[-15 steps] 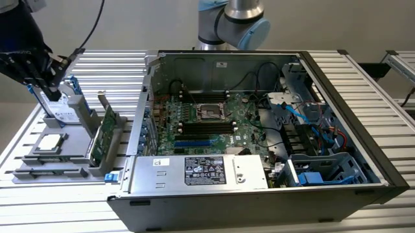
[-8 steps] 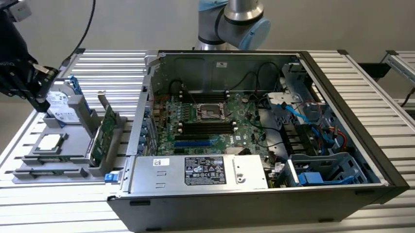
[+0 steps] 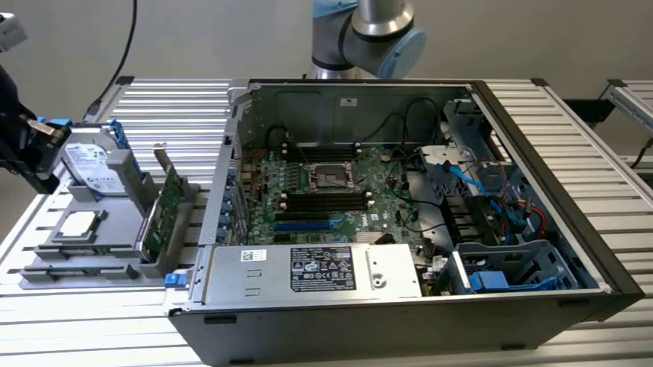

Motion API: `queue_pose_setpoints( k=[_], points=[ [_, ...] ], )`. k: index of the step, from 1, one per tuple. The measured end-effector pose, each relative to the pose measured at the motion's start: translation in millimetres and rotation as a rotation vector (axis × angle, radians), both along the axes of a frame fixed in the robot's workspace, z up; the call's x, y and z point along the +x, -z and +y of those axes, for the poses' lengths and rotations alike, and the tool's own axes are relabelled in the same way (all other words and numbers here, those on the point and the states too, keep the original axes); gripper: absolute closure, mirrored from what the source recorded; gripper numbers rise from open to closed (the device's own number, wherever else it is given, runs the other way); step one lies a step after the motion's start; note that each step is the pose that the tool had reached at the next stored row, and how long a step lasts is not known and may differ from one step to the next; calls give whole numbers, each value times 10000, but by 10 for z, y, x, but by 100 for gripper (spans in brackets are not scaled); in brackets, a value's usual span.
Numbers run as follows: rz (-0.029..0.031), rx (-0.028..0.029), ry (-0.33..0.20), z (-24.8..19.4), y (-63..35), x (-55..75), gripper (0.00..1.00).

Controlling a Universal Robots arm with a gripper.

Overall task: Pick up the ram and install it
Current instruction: 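Reach for the ram, then pick up the ram and move it above insertion slot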

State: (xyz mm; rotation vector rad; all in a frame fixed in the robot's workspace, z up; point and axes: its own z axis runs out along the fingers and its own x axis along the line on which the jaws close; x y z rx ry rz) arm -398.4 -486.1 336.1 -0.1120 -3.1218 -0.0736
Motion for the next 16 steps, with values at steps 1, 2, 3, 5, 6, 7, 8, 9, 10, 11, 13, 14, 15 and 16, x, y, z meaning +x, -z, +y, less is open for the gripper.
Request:
queue_pose_setpoints(
  k=[1,2,3,5,6,7,8,9,10,11,13,14,15,16],
  points=[
    [0,4,-1,0,0,0,89],
    [0,9,-1,0,-1,0,89],
    [1,13,0,0,-1,0,89],
    [0,24,0,-1,0,0,89],
    [1,28,0,-2,-1,0,89],
    [0,34,0,-2,0,0,89],
    [0,38,0,-2,-1,0,89],
    [0,44,0,-2,0,-1,89],
    [0,49,0,-3,0,0,89],
    [1,53,-1,-3,-1,0,89],
    [0,63,0,-4,-1,0,89],
    [1,68,0,-4,-1,0,89],
    [0,73,-1,-5,0,0,89],
    [1,78,-1,-5,0,0,89]
  ],
)
